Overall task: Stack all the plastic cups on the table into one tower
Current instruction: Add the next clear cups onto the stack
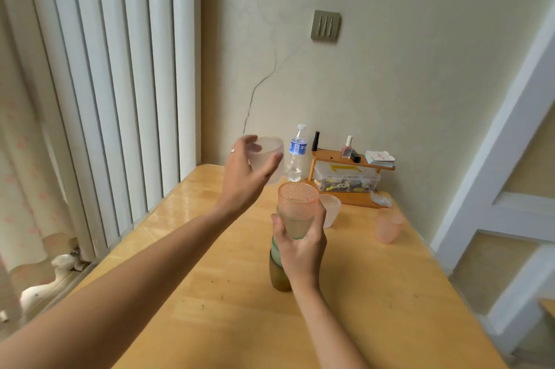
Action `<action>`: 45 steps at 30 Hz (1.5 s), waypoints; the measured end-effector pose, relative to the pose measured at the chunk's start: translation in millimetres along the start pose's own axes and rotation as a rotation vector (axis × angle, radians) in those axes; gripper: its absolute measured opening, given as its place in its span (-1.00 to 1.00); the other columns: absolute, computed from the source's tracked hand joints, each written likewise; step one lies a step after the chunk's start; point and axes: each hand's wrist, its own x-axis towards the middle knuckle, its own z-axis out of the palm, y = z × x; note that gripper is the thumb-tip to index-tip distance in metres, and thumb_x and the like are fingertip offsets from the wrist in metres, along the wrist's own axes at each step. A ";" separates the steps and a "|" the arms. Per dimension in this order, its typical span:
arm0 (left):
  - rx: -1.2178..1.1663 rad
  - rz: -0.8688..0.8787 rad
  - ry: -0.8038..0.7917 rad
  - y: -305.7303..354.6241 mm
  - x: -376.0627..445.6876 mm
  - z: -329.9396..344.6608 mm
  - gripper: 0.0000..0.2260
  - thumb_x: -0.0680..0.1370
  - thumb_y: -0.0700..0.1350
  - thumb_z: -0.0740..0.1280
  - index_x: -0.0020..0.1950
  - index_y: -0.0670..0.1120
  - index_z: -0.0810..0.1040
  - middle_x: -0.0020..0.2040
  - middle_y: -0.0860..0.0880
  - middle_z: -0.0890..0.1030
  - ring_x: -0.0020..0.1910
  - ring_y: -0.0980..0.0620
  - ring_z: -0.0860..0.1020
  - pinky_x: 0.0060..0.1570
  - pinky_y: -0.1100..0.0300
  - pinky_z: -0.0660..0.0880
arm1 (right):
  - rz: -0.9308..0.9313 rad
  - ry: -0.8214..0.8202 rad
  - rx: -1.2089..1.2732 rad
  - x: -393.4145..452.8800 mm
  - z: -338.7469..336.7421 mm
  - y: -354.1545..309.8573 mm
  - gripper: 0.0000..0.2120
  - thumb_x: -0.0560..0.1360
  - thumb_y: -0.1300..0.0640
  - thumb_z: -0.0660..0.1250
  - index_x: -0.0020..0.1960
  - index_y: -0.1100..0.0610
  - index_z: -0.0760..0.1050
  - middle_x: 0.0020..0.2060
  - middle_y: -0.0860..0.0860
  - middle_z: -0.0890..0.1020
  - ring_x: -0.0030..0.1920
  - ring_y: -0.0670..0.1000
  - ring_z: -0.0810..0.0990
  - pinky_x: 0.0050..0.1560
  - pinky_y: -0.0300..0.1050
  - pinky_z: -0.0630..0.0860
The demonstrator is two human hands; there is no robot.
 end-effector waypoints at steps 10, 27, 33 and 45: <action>0.092 0.226 -0.163 53.6 -21.2 12.1 -0.41 0.53 0.15 0.53 0.45 -0.12 0.50 0.27 -0.06 0.64 0.23 0.01 0.60 0.24 0.07 0.56 | 0.057 -0.050 -0.002 -1.5 -7.0 -8.0 -0.23 0.42 -0.15 0.55 0.50 0.11 0.34 0.29 0.06 0.65 0.27 0.06 0.66 0.17 0.03 0.63; -0.223 0.073 -0.182 18.8 -72.6 37.8 -0.38 0.51 0.15 0.45 0.52 0.08 0.35 0.32 0.22 0.56 0.25 0.16 0.60 0.22 0.41 0.48 | 0.079 -0.185 -0.067 1.0 -12.6 8.1 -0.23 0.40 0.14 0.46 0.53 0.05 0.22 0.33 0.05 0.61 0.30 0.11 0.63 0.16 -0.30 0.50; -0.352 0.023 -0.231 3.9 -66.9 37.8 -0.57 0.57 0.02 0.47 0.41 0.01 0.48 0.26 0.06 0.70 0.27 0.09 0.67 0.31 0.10 0.61 | 0.093 -0.758 -0.194 9.0 -63.1 49.1 0.25 0.23 -0.26 0.62 0.59 -0.42 -0.22 0.52 -0.44 0.19 0.46 -0.39 0.29 0.40 -0.34 0.38; -0.393 0.112 -0.103 -7.4 -68.1 61.2 -0.60 0.52 0.13 0.44 0.31 0.04 0.52 0.13 0.07 0.70 0.16 0.08 0.68 0.12 0.37 0.55 | 0.076 -0.585 -0.411 80.7 -79.8 116.5 -0.41 0.60 -0.41 0.00 0.39 -0.06 0.45 0.28 -0.05 0.49 0.13 -0.06 0.59 0.12 -0.10 0.54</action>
